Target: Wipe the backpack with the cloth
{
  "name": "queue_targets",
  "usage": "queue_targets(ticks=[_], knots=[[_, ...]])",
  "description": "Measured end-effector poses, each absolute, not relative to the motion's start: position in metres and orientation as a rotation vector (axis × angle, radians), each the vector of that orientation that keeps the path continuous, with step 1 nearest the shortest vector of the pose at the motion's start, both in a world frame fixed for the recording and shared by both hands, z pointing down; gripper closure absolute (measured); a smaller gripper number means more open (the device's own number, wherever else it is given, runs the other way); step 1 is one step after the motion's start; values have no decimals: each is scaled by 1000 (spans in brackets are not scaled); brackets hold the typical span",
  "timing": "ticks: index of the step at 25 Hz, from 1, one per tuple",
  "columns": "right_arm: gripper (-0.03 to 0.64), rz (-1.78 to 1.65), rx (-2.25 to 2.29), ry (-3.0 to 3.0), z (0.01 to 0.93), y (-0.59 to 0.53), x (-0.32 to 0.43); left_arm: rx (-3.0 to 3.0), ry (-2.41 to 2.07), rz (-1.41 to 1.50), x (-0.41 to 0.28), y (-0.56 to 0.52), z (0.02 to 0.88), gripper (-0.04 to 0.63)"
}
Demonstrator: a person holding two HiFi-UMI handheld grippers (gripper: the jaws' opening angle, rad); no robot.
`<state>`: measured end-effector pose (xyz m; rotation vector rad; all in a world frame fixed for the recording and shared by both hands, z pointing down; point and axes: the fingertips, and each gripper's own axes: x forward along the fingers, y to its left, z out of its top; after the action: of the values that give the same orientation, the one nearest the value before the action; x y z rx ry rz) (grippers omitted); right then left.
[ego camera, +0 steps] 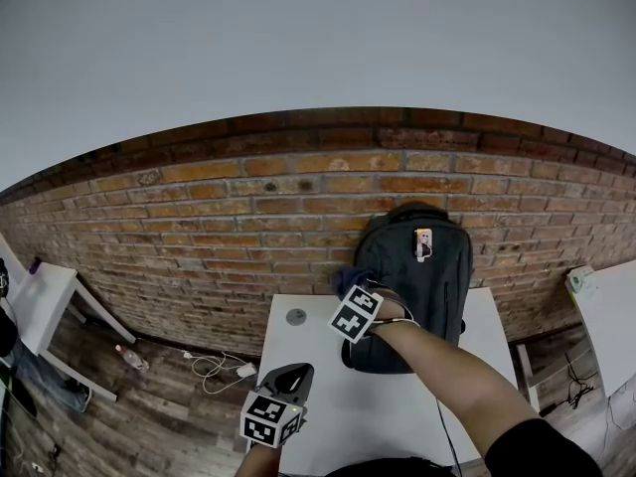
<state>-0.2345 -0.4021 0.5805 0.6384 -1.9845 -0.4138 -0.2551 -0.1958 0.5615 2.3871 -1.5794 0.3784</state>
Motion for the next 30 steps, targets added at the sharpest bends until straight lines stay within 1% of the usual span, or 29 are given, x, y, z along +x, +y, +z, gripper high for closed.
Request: queue_targets(ticks=[6,16,22,30], knots=[[565,-505,593,-1917,608,-370,-234,2381,-1577,383,-271,-181,566,614],[565,-407,583,-1855,677,-312,-213,2391,-1540,400,-288,-167,574,614],[565,-303,595,-1877,708,-280,-198,2414,-1489,414,-278,-164,579,614],[565,-188,607,-1918,724,-255,-165,2453,-1423,419,-257,-169,585,614]])
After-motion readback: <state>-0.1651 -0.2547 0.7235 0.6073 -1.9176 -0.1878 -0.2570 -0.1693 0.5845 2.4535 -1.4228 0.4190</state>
